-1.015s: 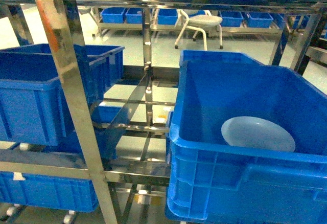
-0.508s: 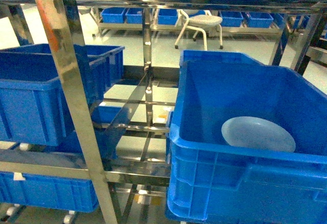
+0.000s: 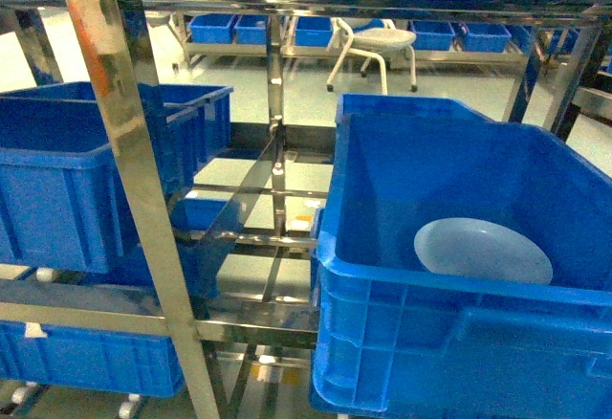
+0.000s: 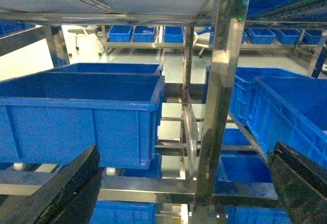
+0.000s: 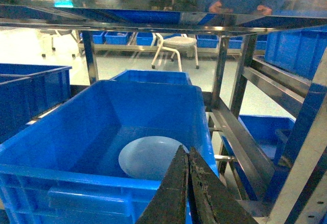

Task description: Place blue tray on left shelf second layer neatly

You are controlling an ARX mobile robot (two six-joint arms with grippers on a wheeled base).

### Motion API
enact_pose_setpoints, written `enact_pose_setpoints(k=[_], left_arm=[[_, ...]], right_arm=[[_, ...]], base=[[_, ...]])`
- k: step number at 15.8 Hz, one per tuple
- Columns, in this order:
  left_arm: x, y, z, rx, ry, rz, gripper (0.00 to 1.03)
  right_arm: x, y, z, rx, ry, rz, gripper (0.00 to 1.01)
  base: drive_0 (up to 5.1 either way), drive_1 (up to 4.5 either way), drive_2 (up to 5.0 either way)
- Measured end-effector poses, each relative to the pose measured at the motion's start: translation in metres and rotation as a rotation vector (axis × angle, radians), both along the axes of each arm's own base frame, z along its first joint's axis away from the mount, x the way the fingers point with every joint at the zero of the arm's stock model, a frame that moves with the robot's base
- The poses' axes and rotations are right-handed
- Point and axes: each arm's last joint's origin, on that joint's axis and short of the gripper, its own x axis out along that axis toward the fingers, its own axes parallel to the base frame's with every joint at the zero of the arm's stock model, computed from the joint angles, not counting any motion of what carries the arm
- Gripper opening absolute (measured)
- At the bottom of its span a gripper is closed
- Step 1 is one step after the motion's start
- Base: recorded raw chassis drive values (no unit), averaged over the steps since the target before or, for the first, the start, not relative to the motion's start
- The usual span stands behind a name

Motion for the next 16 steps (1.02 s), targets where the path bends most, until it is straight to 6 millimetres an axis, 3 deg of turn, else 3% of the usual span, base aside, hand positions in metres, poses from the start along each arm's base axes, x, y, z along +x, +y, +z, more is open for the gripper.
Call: enact_pose_setpoints(k=[3,10,11,16], left_arm=[[0.0000,0.0000,0.0000,0.000,0.000,0.000,0.98],[0.0000,0.0000,0.0000,0.000,0.000,0.000,0.98],[0.0000,0.0000,0.0000,0.000,0.000,0.000,0.98],[0.0000,0.0000,0.0000,0.000,0.000,0.000,0.98]], right_arm=[[-0.0111,0.0001,-0.0003,0.000,-0.014,0.002,0.02],[-0.0109,0.0000,-0.0032,0.000,0.011,0.002,0.02],[-0.0109,0.0000,-0.0032,0.000,0.011,0.002,0.05],[-0.0109,0.0000,-0.0032,0.000,0.011,0.002,0.60]], base=[[0.0,0.00,0.0],[0.0,0.00,0.0],[0.0,0.00,0.0],[0.0,0.00,0.0]])
